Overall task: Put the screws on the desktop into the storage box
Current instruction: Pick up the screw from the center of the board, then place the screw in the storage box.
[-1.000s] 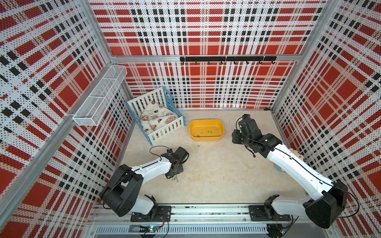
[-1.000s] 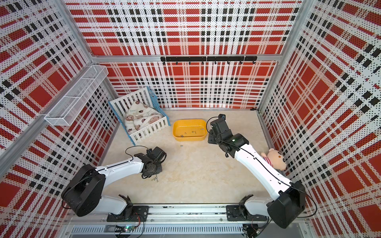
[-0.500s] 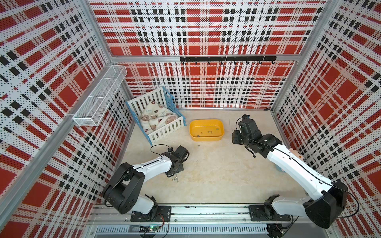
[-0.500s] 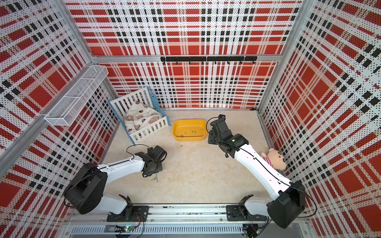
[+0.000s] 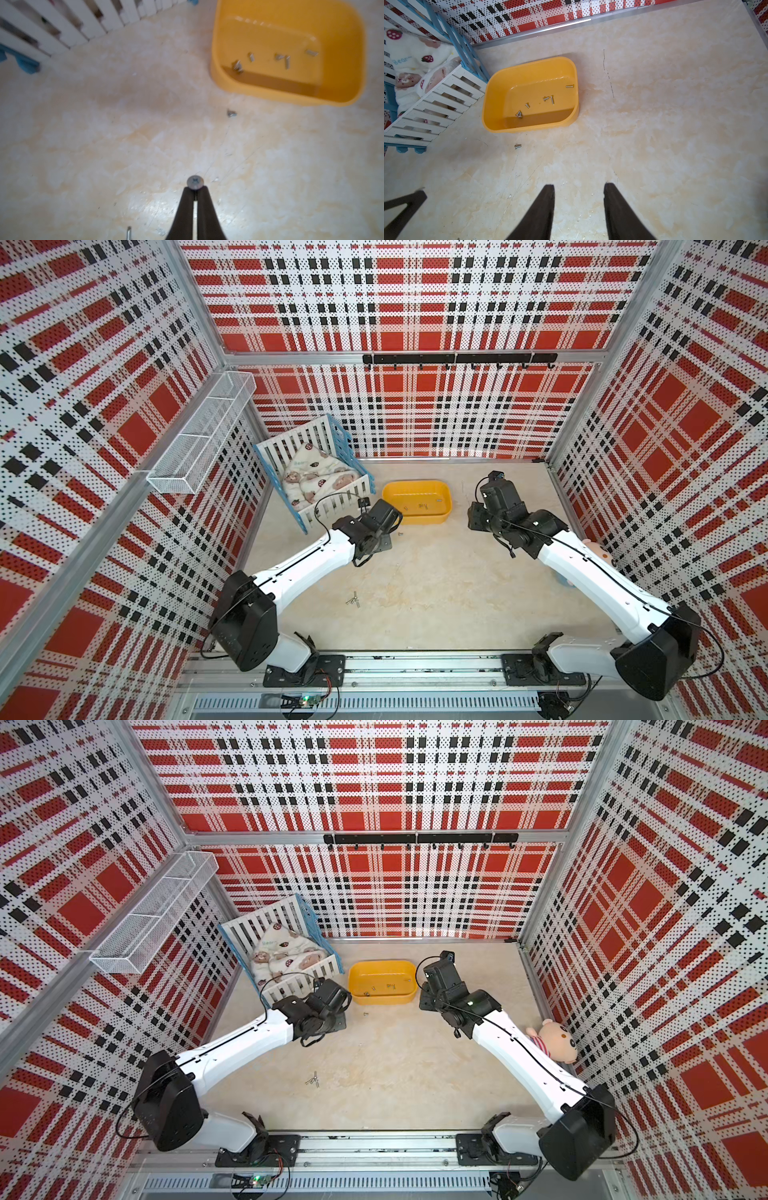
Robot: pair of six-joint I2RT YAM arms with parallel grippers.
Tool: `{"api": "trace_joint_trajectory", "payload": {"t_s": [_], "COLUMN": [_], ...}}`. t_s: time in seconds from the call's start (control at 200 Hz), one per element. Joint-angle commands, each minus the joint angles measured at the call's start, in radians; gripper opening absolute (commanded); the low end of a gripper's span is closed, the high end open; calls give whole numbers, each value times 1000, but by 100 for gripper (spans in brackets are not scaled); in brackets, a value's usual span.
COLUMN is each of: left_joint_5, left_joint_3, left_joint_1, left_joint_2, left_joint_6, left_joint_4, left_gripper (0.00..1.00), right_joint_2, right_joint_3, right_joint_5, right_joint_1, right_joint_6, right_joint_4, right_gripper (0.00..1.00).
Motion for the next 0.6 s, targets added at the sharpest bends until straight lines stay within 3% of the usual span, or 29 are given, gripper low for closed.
{"api": "trace_joint_trajectory", "payload": {"t_s": [0.0, 0.215, 0.596], "left_joint_5": [-34, 1, 76], "left_joint_3": [123, 384, 723], "left_joint_1": [1, 27, 74], "left_joint_2": [110, 361, 721], "left_joint_6": [56, 110, 131], "left_joint_4": [-39, -27, -20], "left_gripper": [0, 0, 0], "right_joint_2": [-44, -71, -109], "right_joint_3": [-7, 3, 12], "right_joint_5": [38, 65, 88], "right_joint_1": [7, 5, 2], "right_joint_6": [2, 3, 3], "right_joint_4": [-25, -59, -100], "right_gripper": [45, 45, 45]}}
